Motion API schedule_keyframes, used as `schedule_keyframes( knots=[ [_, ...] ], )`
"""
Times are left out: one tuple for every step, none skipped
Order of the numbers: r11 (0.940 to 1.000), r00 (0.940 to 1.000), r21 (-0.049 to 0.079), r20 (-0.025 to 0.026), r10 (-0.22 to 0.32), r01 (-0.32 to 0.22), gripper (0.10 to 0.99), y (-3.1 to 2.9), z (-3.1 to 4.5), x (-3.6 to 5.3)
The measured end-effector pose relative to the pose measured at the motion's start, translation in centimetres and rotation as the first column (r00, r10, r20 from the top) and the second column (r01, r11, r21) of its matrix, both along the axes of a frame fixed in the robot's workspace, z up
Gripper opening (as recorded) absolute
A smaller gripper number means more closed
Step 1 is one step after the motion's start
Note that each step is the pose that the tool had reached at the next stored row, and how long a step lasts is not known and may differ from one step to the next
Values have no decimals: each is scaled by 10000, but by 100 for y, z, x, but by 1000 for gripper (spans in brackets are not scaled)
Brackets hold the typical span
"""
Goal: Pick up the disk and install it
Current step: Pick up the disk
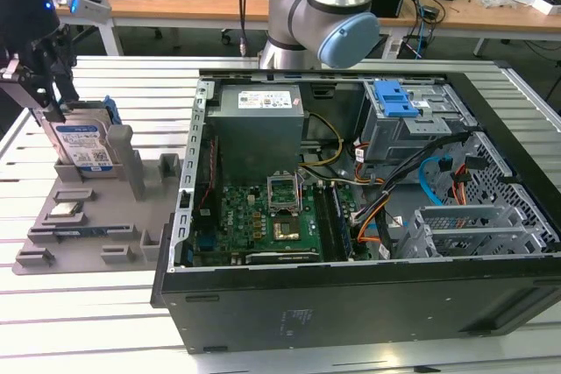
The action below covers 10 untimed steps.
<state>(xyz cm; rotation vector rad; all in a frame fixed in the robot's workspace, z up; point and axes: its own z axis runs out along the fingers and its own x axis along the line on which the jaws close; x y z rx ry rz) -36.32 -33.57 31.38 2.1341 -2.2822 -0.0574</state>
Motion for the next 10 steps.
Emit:
schedule_keyframes(
  knots=[
    [10000, 10000, 1, 1, 4, -4, 541, 0, -16, 0],
    [10000, 10000, 0, 0, 8, -8, 541, 0, -33, 0],
    [10000, 10000, 0, -1, 10, -10, 541, 0, -47, 0],
    [10000, 10000, 0, 1, 13, -13, 541, 0, -62, 0],
    [10000, 10000, 1, 1, 16, -16, 541, 1, -82, 0],
    [10000, 10000, 1, 1, 18, -18, 541, 1, -96, 0],
    [10000, 10000, 0, 1, 19, -19, 541, 1, -109, 0],
    [10000, 10000, 1, 1, 21, -21, 541, 1, -135, 0],
    [10000, 10000, 1, 1, 24, -24, 541, 1, -163, 1],
    [10000, 10000, 0, 1, 25, -25, 541, 1, -176, 0]
  ],
)
